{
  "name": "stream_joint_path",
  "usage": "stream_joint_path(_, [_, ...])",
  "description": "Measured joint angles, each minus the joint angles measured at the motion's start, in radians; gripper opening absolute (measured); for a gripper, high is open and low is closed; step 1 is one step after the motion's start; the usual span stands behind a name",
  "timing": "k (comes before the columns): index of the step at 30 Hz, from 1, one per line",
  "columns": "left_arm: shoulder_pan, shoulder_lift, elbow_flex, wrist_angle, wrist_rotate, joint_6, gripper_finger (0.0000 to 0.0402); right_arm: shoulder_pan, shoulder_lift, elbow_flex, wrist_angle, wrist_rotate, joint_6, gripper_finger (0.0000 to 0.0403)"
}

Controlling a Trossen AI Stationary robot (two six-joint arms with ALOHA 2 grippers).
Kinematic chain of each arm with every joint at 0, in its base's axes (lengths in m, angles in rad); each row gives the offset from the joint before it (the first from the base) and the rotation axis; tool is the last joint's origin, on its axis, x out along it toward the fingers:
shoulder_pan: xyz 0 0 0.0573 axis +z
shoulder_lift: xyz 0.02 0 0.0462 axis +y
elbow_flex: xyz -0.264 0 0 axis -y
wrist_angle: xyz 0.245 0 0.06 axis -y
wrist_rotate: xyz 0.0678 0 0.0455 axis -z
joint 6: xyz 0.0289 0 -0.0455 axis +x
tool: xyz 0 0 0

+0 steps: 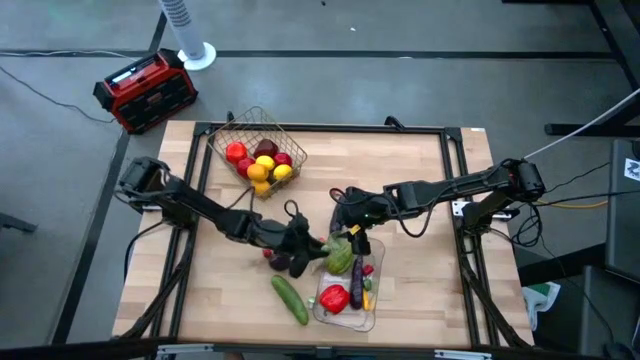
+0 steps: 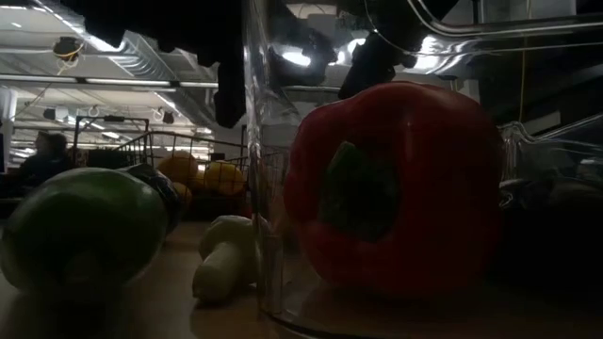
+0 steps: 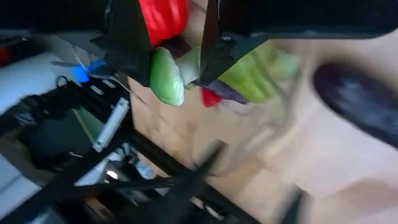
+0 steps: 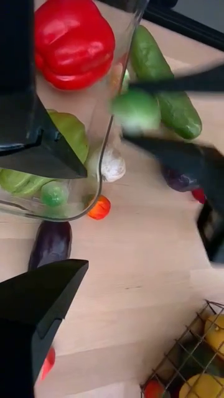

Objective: Sort produce into baskets
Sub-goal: Put the green mushroom into the transparent bin, then put the violet eggplant into the transparent bin

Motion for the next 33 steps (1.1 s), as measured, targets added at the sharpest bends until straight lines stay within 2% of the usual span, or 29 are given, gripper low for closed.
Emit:
stream_joint_path(9, [-0.044, 0.103, 0.001, 0.182, 0.002, 0.042, 0.0126, 0.000, 0.000, 0.000, 0.002, 0.005, 0.000, 0.0221])
stream_joint_path(22, [-0.041, 0.106, 0.001, 0.187, 0.001, 0.099, 0.0200, 0.000, 0.000, 0.000, 0.003, 0.005, 0.000, 0.0221])
stream_joint_path(28, [-0.022, 0.100, 0.001, 0.181, 0.001, 0.116, 0.0206, 0.000, 0.000, 0.000, 0.002, 0.005, -0.002, 0.0221])
stream_joint_path(33, [-0.002, 0.087, 0.001, 0.181, 0.001, 0.140, 0.0202, 0.000, 0.000, 0.000, -0.002, 0.006, -0.068, 0.0221])
